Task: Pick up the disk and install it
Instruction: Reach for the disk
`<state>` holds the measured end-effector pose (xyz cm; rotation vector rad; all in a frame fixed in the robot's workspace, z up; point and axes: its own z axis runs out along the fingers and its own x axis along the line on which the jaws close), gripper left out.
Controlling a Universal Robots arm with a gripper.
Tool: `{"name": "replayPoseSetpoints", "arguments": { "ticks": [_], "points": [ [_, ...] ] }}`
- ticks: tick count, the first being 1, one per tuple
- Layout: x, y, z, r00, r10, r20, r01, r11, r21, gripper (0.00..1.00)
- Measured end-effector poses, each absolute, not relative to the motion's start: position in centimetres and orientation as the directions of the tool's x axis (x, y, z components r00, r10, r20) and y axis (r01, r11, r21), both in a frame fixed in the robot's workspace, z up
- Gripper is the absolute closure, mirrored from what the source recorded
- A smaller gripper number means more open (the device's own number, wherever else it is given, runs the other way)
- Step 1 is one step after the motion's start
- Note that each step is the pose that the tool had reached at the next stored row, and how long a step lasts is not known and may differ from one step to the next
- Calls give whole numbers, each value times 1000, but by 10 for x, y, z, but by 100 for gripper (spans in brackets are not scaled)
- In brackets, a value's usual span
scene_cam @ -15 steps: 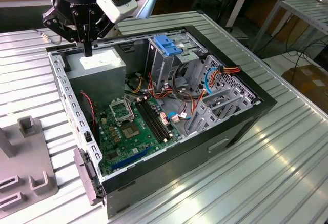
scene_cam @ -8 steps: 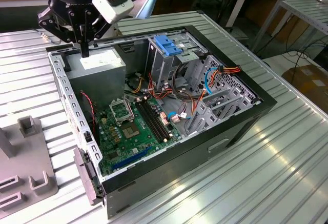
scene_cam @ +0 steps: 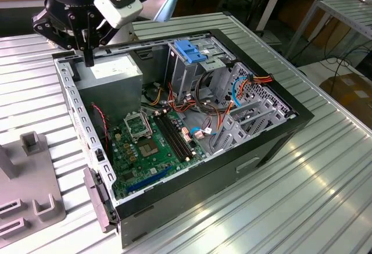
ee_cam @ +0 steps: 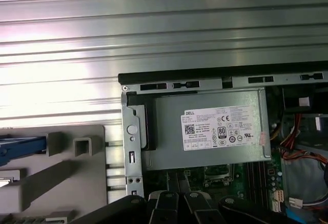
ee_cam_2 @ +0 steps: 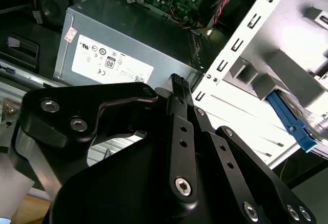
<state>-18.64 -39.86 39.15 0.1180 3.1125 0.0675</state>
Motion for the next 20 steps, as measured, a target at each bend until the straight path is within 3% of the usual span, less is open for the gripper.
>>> {"name": "replayPoseSetpoints", "arguments": {
  "ticks": [20],
  "points": [
    [-245,-398,391,-997,76,-24,75,996,44,90]
  ]
}}
